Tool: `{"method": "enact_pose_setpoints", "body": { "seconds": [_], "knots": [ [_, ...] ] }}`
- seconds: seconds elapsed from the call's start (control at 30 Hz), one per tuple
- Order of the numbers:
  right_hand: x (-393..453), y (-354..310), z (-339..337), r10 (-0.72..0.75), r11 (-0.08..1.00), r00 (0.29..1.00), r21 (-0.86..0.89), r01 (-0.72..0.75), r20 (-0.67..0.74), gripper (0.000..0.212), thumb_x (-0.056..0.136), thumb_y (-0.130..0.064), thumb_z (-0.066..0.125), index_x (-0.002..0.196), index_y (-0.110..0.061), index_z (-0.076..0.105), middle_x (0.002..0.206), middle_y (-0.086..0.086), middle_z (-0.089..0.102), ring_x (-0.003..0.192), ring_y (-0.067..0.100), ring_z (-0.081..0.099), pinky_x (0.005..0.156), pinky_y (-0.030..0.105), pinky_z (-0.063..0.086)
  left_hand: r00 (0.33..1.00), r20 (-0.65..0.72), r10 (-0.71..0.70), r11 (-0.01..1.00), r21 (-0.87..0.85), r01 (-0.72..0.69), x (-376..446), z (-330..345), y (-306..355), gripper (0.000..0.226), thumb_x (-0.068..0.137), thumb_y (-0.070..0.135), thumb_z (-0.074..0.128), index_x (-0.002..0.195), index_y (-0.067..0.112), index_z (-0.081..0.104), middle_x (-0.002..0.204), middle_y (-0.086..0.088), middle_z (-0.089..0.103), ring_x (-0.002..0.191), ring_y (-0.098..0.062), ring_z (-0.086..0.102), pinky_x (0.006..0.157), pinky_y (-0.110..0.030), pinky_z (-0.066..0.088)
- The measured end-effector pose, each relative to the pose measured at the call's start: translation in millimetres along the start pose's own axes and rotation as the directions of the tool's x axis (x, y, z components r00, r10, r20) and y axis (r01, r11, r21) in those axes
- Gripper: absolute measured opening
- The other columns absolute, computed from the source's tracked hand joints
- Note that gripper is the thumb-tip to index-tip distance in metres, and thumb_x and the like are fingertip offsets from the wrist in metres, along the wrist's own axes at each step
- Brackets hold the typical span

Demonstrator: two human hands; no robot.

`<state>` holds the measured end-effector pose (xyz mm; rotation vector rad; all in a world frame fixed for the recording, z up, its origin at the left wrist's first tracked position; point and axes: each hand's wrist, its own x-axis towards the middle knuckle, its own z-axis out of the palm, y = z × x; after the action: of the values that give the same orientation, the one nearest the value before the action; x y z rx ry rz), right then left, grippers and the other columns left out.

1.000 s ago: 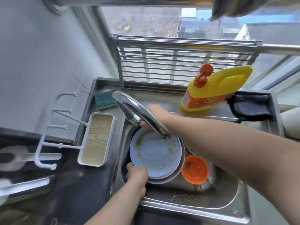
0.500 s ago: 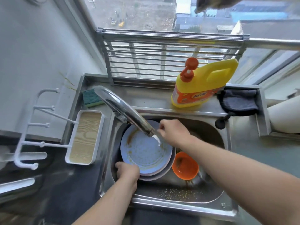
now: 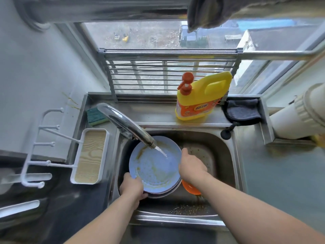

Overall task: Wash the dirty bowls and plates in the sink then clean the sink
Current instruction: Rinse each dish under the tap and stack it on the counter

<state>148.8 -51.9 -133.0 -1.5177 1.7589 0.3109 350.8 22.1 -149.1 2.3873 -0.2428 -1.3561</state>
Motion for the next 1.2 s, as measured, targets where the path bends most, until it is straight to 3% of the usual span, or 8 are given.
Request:
{"method": "enact_pose_setpoints", "body": {
  "seconds": [0.13,0.3,0.47,0.57,0.63,0.77,1.0,1.2],
  "knots": [
    [-20.7,-6.3,0.7,0.067,0.997,0.998,0.032,-0.067,0.017,0.042,0.096,-0.014,0.042,0.137,-0.013,0.035,0.127,0.018,0.064,0.112,0.039,0.065,0.079,0.042,0.047,0.995,0.067,0.069,0.997,-0.021,-0.068,-13.8,-14.7,10.7,0.014,0.103,0.015,0.049,0.116,0.02,0.046,0.116,-0.007,0.059,0.099,-0.033,0.066,0.062,-0.047,0.065],
    [-46.1,-7.9,-10.5,0.147,0.884,0.986,0.436,-0.167,0.079,0.042,0.088,-0.027,0.045,0.13,-0.027,0.045,0.119,0.009,0.067,0.101,0.034,0.065,0.086,0.046,0.058,0.954,0.298,0.006,0.997,-0.075,0.017,-30.2,-32.8,15.1,0.025,0.101,0.022,0.055,0.125,0.022,0.058,0.124,-0.008,0.07,0.105,-0.031,0.071,0.068,-0.045,0.065],
    [-90.7,-10.6,-29.6,0.218,0.573,0.973,0.797,-0.19,0.075,0.039,0.087,-0.023,0.058,0.125,-0.029,0.052,0.11,0.005,0.065,0.091,0.033,0.069,0.049,0.03,0.055,0.935,0.355,0.022,0.999,-0.051,-0.004,-53.2,-35.7,33.8,0.031,0.101,0.0,0.041,0.116,0.013,0.065,0.105,-0.013,0.074,0.087,-0.03,0.068,0.067,-0.035,0.058],
    [-111.0,-0.9,-38.2,0.25,0.569,0.967,0.816,-0.102,-0.054,0.04,0.092,-0.014,0.056,0.125,-0.036,0.048,0.106,-0.005,0.062,0.088,0.017,0.062,0.05,0.027,0.053,0.895,0.445,0.027,0.999,-0.045,-0.007,-58.8,-25.2,52.6,0.031,0.098,-0.005,0.046,0.111,0.006,0.071,0.097,-0.015,0.078,0.078,-0.032,0.071,0.06,-0.032,0.061],
    [-121.9,11.1,-37.8,0.275,0.6,0.95,0.798,-0.051,-0.146,0.051,0.089,-0.013,0.056,0.127,-0.045,0.044,0.105,-0.013,0.063,0.09,0.007,0.059,0.062,0.028,0.051,0.864,0.503,0.018,0.999,-0.049,0.008,-63.0,-13.4,65.5,0.021,0.097,0.004,0.058,0.109,0.007,0.075,0.096,-0.012,0.081,0.084,-0.031,0.075,0.076,-0.038,0.064],
    [-139.4,32.8,-26.7,0.345,0.475,0.9,0.877,0.076,-0.265,0.051,0.086,-0.019,0.06,0.114,-0.061,0.052,0.112,-0.011,0.072,0.102,0.016,0.07,0.086,0.054,0.062,0.812,0.582,0.052,0.997,-0.07,-0.013,-67.7,8.7,83.6,0.02,0.098,0.019,0.063,0.111,0.012,0.076,0.094,-0.003,0.082,0.09,-0.027,0.076,0.093,-0.041,0.061],
    [-165.9,49.3,-13.6,0.454,0.192,0.854,0.964,0.185,-0.254,0.05,0.106,0.002,0.049,0.137,-0.037,0.049,0.125,-0.011,0.068,0.113,0.021,0.067,0.082,0.056,0.063,0.749,0.661,0.042,0.986,-0.146,0.074,-77.5,36.6,101.4,0.027,0.108,0.033,0.053,0.112,0.013,0.07,0.106,-0.01,0.078,0.098,-0.034,0.072,0.081,-0.042,0.06],
    [-175.2,54.2,-2.9,0.553,0.08,0.81,0.98,0.18,-0.194,0.047,0.108,-0.001,0.049,0.138,-0.037,0.046,0.126,-0.004,0.066,0.113,0.027,0.068,0.078,0.054,0.063,0.859,0.458,0.23,0.904,-0.427,-0.015,-63.0,50.9,108.2,0.017,0.096,0.011,0.075,0.085,0.009,0.063,0.059,0.0,0.063,0.061,-0.019,0.055,0.068,-0.032,0.051]
  ]
}}
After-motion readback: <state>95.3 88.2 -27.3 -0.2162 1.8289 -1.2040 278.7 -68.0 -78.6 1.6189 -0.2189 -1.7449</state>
